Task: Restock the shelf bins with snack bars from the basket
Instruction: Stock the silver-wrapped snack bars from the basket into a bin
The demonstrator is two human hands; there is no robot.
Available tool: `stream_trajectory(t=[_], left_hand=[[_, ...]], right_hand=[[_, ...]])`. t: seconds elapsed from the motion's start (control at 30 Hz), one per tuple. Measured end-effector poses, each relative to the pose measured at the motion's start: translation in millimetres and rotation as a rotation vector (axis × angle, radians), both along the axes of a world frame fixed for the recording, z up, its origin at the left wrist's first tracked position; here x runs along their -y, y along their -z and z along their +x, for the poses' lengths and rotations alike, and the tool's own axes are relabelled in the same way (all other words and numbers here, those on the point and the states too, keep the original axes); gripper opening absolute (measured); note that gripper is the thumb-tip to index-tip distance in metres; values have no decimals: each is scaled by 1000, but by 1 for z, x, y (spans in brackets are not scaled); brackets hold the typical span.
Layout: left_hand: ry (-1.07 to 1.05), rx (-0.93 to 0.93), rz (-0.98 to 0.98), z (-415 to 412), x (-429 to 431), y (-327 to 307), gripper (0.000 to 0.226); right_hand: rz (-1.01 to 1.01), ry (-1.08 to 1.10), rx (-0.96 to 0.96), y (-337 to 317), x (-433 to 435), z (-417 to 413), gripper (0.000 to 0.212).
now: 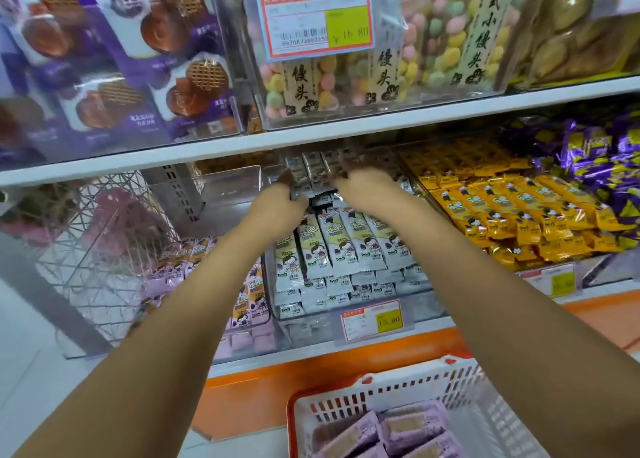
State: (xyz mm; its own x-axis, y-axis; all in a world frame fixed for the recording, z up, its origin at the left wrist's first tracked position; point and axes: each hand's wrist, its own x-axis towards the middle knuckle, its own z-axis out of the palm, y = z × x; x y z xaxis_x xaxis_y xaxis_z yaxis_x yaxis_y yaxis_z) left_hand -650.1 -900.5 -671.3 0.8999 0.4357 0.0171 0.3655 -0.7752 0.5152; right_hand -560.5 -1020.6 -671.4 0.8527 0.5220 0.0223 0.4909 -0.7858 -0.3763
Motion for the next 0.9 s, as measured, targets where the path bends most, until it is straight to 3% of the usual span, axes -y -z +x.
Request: stream_trajectory(t=[0.3, 0.4, 0.5, 0.63, 0.73, 0.83, 0.9], left_hand=[[71, 31, 62, -20, 2, 0, 54], [113, 218, 111, -47, 15, 7, 50], [182, 488, 70, -80, 31, 21, 17], [281, 549, 16, -141, 53, 54, 47], [283, 361, -11, -174, 58, 98, 47], [197, -48, 62, -188, 44, 159, 28], [141, -329, 48, -198, 38, 193, 31]], right_hand=[[204, 30, -5, 0, 18, -18, 46], [300, 87, 140, -3, 33, -39, 36], [432, 85, 212, 3, 62, -74, 34], [461, 6, 71, 36, 106, -143, 46], [385, 43, -121, 87, 130, -173, 43], [180, 107, -241, 160, 141, -175, 28], [36, 136, -287, 207, 147, -172, 21]])
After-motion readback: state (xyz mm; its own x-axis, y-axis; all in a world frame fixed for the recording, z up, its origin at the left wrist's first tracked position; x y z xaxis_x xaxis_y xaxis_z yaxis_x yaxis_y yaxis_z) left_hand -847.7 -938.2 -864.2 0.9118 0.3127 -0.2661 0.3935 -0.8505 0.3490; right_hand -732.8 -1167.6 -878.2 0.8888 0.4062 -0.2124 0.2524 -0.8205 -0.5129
